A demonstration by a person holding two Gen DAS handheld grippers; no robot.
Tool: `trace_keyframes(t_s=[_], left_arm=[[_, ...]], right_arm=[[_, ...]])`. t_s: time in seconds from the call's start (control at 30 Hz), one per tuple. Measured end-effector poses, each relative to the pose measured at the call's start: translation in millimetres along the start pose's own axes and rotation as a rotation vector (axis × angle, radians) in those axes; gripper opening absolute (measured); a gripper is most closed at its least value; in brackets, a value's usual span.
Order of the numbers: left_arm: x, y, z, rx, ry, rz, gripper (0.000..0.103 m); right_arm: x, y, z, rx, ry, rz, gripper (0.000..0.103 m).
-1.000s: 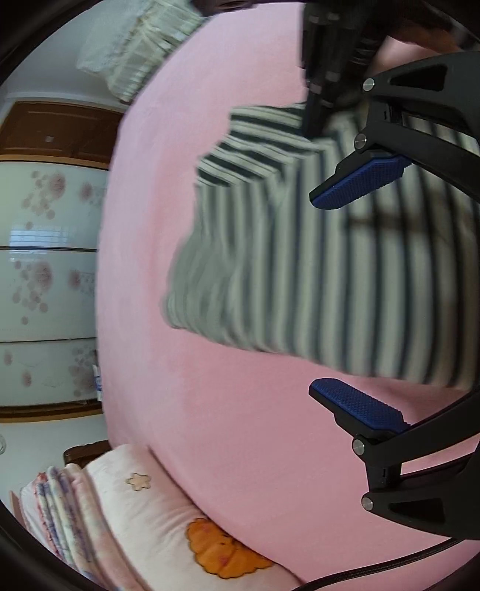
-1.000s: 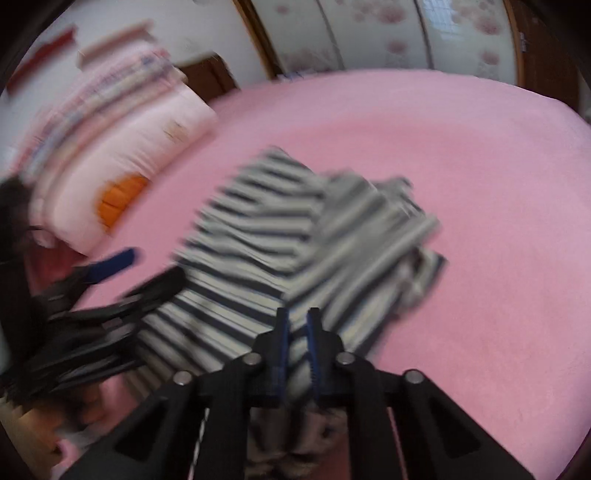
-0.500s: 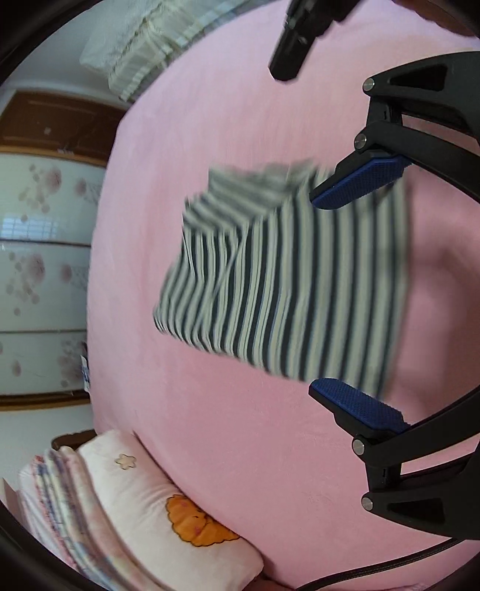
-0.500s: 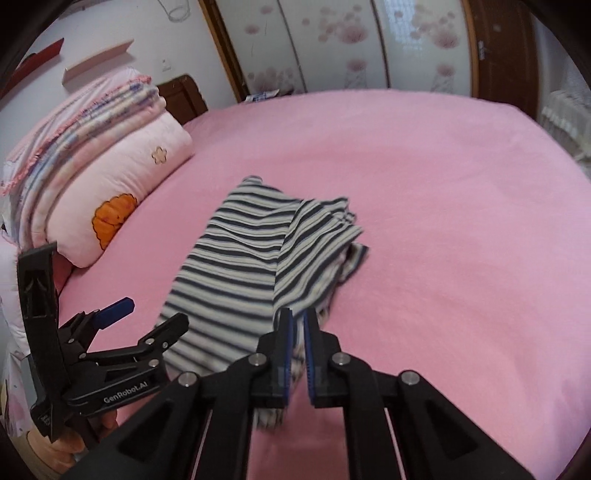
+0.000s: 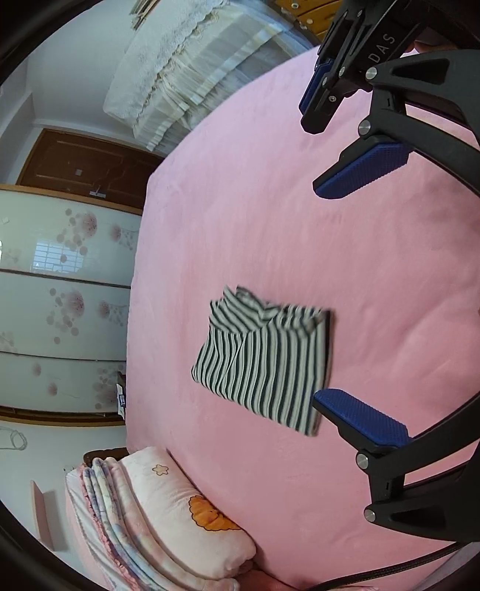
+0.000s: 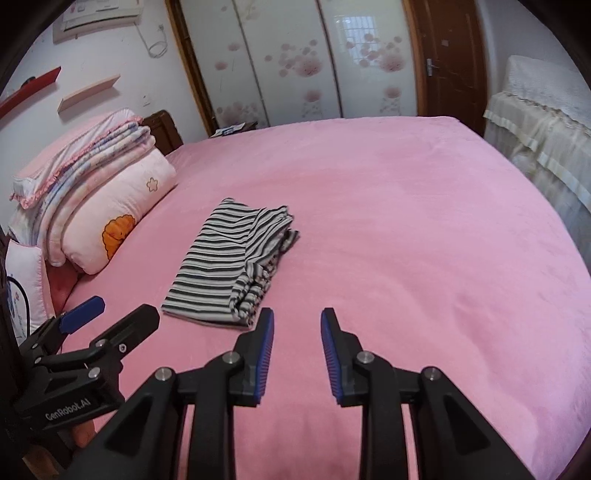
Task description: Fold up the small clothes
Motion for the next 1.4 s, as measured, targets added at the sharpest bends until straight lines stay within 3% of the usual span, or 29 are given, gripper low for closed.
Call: trace_keyframes(t_s=[0.1,0.17,0.23,0.43,0.77,1.4], left_arm=[[-24,-11,-23,-0.015,0.004,0.032,0.102],[-39,-19,-37,-0.013,0.011,0.041,0.102],[-53,-28,-50,-0.004,0.01,0.034,0.102],[-77,-51,-79,0.036,0.03,0.011,0.102],[-96,-67,-109,0.03,0.025,0.0,0.102],[-114,-72,-112,0.044,0.016,0.002,0.102]], right_arm=[[-11,-9,-34,-0.035,-0.031,-0.011,0.031],[-19,-17,-52,-0.041,-0.042,-0.006,0.046],[-28,-25,-69,-0.052,-0.049,0.003,0.049],[-45,-54,-112,-0.067,-0.128,0.006,0.051],[-63,-85,-142,-0.056,-0.191,0.03,0.056],[-70,-86,-156,-0.085,-0.191,0.04,0.056]])
Point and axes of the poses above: each gripper's, at about its wrist camera, not at the fingertips, and z roughly the way its jaws point, x to its left, y to its top, the point moved 2 cm from there along z, roughly the way its jaws point, and after that the axes turned 6 degrees about -y, right-handed, at the moved point
